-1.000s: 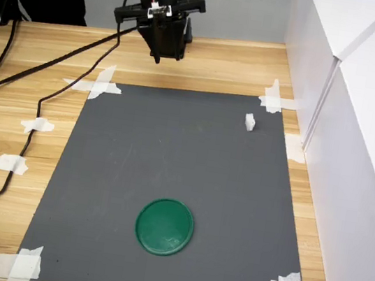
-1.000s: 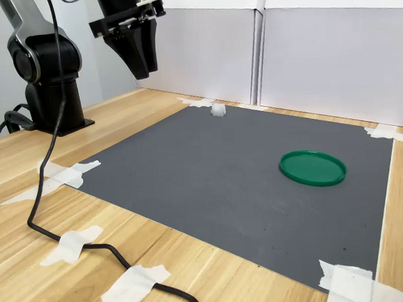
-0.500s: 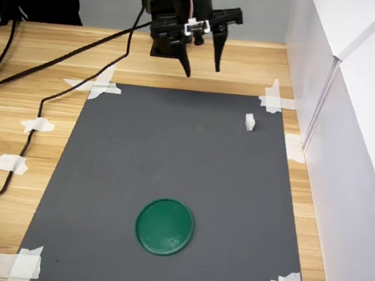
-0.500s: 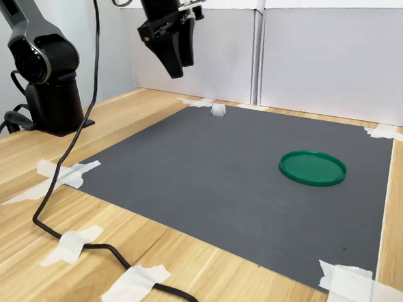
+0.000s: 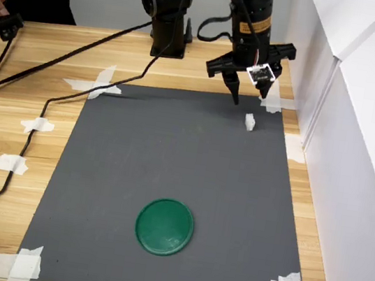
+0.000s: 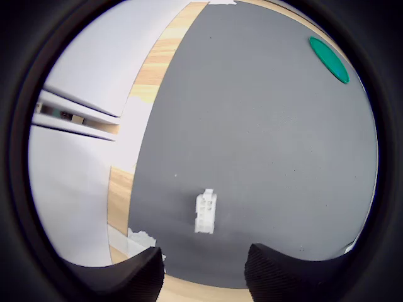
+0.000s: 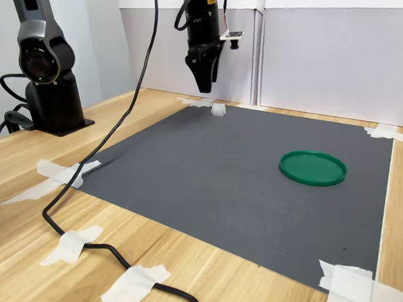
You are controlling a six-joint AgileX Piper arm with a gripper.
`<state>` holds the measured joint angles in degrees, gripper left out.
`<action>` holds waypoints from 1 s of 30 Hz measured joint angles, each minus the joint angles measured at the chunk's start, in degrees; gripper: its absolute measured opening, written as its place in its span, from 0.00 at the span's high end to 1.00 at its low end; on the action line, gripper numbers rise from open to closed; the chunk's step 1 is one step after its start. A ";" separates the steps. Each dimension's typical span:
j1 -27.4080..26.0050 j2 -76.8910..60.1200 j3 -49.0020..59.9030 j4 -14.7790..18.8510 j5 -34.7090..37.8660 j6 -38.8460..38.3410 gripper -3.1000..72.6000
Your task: Grasp a white terminal and put it on the green lid.
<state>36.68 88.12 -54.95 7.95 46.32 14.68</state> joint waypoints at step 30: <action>0.00 8.47 -0.45 -0.48 -6.88 0.00 0.28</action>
<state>36.67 96.59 -55.39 7.47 39.44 14.68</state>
